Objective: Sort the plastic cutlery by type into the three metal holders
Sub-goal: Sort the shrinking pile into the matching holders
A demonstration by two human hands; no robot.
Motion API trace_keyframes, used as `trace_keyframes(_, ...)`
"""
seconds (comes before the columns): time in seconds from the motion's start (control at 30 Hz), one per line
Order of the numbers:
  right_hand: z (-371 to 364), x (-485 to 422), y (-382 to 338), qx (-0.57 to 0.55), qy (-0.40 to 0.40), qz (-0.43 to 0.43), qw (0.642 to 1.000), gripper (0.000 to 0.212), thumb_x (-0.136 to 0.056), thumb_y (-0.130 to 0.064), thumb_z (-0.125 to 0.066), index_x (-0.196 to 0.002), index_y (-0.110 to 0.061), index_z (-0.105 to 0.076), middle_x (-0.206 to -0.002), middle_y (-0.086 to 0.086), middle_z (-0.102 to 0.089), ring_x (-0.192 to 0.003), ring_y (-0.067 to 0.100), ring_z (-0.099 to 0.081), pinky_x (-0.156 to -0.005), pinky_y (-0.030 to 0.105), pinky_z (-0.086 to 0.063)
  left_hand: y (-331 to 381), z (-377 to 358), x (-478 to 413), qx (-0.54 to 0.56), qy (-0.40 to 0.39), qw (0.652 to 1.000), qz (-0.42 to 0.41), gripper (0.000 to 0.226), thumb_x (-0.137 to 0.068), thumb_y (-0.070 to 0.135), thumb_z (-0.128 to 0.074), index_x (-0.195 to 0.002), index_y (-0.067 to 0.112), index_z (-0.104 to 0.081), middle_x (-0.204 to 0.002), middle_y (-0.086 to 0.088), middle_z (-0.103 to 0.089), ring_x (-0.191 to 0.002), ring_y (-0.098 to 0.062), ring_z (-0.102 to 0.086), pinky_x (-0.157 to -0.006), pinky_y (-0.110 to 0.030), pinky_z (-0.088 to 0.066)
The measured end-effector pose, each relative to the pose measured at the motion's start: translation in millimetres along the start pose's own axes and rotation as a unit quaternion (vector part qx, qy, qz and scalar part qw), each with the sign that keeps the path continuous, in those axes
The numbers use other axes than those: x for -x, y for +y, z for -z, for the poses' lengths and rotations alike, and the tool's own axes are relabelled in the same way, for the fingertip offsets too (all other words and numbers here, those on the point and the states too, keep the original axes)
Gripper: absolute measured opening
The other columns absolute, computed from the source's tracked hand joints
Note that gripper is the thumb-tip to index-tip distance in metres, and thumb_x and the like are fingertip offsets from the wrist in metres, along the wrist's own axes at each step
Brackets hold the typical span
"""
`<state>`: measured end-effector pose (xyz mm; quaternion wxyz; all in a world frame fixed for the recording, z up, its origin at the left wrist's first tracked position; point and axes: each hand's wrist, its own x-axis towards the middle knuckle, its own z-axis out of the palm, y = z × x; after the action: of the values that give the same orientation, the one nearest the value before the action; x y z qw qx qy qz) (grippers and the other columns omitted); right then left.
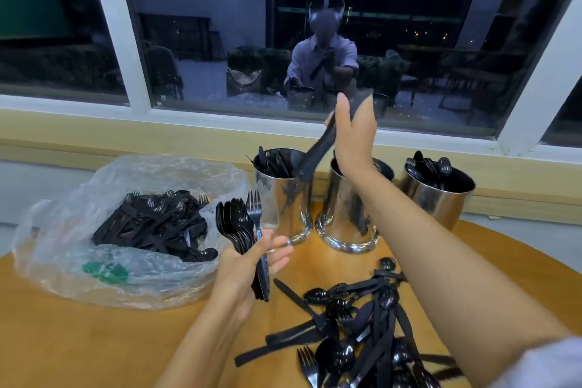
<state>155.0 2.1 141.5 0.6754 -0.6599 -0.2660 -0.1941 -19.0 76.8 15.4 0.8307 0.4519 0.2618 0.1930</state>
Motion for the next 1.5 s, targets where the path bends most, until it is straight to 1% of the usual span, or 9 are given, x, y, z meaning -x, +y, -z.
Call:
trace_keyframes(0.2,-47,-42,30,0.086,-0.039,0.044,0.995,0.026,-0.103,-0.029,-0.043,-0.115,-0.007,-0.042,-0.068,0.002,-0.052,-0.058,0.009,-0.045,-0.057,0.031,-0.038,8,2,-11,-0.018,-0.001,0.999,-0.027,0.021,-0.092,0.014,-0.063,-0.105,-0.003,-0.066,-0.093,-0.022,-0.074,-0.083,-0.033,-0.074,-0.074,-0.037,-0.062)
trace_keyframes(0.37,-54,-23,78,0.330,-0.274,-0.006,0.903,0.045,-0.091,-0.050,-0.060,-0.094,-0.005,-0.058,-0.077,0.003,-0.059,-0.074,0.022,-0.057,-0.060,0.035,-0.041,5,6,-16,-0.013,0.002,1.000,-0.023,0.024,-0.090,0.014,-0.065,-0.106,-0.004,-0.065,-0.089,-0.022,-0.074,-0.077,-0.030,-0.074,-0.067,-0.033,-0.062)
trace_keyframes(0.53,-42,-36,56,0.292,-0.279,-0.015,0.915,0.049,-0.087,-0.043,-0.068,-0.103,0.004,-0.068,-0.101,0.019,-0.068,-0.095,0.030,-0.062,-0.086,0.039,-0.051,6,2,-14,-0.002,-0.013,1.000,-0.001,0.025,-0.091,0.013,-0.065,-0.109,-0.005,-0.064,-0.092,-0.022,-0.074,-0.079,-0.029,-0.074,-0.066,-0.031,-0.062)
trace_keyframes(0.7,-4,-11,30,0.236,-0.231,-0.022,0.943,0.023,-0.096,-0.028,-0.058,-0.093,-0.009,-0.070,-0.088,-0.002,-0.068,-0.079,0.010,-0.057,-0.074,0.022,-0.038,13,-4,5,0.009,-0.050,0.999,0.018,0.020,-0.091,0.012,-0.063,-0.106,-0.001,-0.065,-0.087,-0.018,-0.075,-0.071,-0.024,-0.074,-0.063,-0.028,-0.061)
trace_keyframes(0.9,47,90,3,0.061,-0.370,-0.195,0.906,0.023,-0.099,-0.035,-0.050,-0.095,-0.020,-0.067,-0.078,-0.009,-0.065,-0.056,0.000,-0.051,-0.051,0.012,-0.042,3,-15,42,-0.059,-0.097,0.992,0.051,0.038,-0.076,0.025,-0.071,-0.108,0.006,-0.068,-0.077,-0.004,-0.072,-0.055,-0.012,-0.057,-0.053,-0.024,-0.050)
trace_keyframes(1.0,63,117,-3,-0.028,-0.355,-0.240,0.903,0.022,-0.095,-0.038,-0.058,-0.089,-0.019,-0.067,-0.066,-0.007,-0.054,-0.057,0.004,-0.047,-0.051,0.015,-0.039,-7,-22,60,-0.050,-0.120,0.989,0.072,0.034,-0.080,0.022,-0.068,-0.108,0.002,-0.066,-0.072,-0.004,-0.069,-0.049,-0.010,-0.048,-0.047,-0.021,-0.044)
trace_keyframes(1.17,82,133,-7,-0.005,-0.290,-0.191,0.938,0.010,-0.090,-0.013,-0.067,-0.085,-0.005,-0.067,-0.057,-0.011,-0.055,-0.051,0.000,-0.046,-0.052,0.014,-0.038,-20,-34,82,-0.049,-0.160,0.984,0.068,0.038,-0.080,0.028,-0.064,-0.107,0.002,-0.065,-0.076,-0.006,-0.069,-0.052,-0.010,-0.052,-0.048,-0.019,-0.045)
trace_keyframes(1.33,95,142,-9,-0.068,-0.112,-0.190,0.973,0.010,-0.100,-0.012,-0.049,-0.094,-0.004,-0.052,-0.091,0.008,-0.071,-0.079,0.012,-0.067,-0.071,0.022,-0.053,-25,-43,90,-0.019,-0.138,0.987,0.076,0.024,-0.094,0.022,-0.059,-0.112,0.007,-0.065,-0.094,-0.012,-0.076,-0.067,-0.014,-0.071,-0.057,-0.021,-0.056)
trace_keyframes(1.5,114,124,-13,-0.185,0.000,-0.208,0.960,0.015,-0.101,-0.006,-0.042,-0.089,-0.015,-0.043,-0.067,-0.005,-0.048,-0.045,0.003,-0.035,-0.041,0.016,-0.031,-31,-43,90,-0.046,-0.132,0.988,0.066,0.032,-0.082,0.028,-0.064,-0.104,0.004,-0.066,-0.069,-0.003,-0.061,-0.045,-0.006,-0.043,-0.042,-0.017,-0.038)
